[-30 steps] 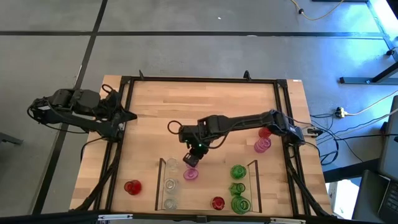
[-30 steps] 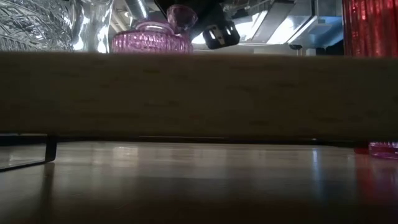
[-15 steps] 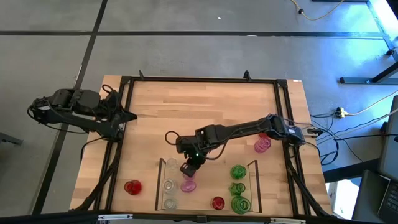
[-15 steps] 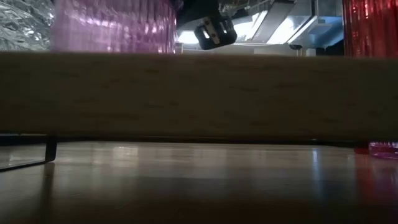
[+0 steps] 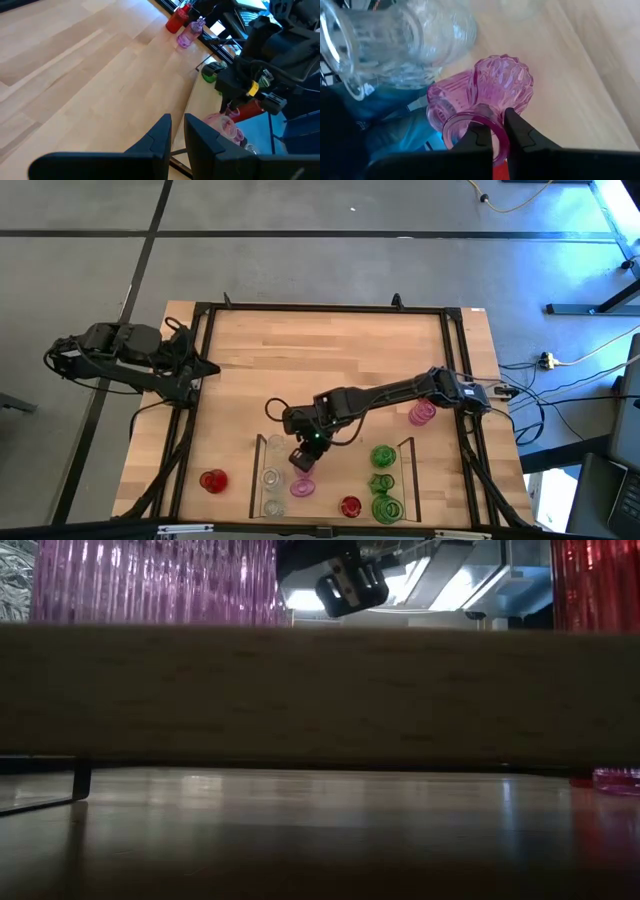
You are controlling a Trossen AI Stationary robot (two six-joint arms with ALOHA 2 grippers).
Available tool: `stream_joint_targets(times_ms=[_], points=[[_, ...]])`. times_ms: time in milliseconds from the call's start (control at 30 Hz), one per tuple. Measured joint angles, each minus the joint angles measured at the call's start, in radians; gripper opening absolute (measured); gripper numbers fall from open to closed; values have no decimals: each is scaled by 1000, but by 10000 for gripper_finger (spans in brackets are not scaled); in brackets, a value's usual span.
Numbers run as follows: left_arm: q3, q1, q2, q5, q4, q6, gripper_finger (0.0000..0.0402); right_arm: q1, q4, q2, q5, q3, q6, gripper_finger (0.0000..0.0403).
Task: Sort vases onto shelf
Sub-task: Put the top purple vase aligned with the other purple vases on the shelf
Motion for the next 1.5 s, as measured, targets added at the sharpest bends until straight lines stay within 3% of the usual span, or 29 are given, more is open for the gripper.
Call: stream_joint_targets(times_ms=[1500], points=[[0, 0, 0, 1, 0, 34, 44, 16, 75, 0, -104, 0, -30, 1]])
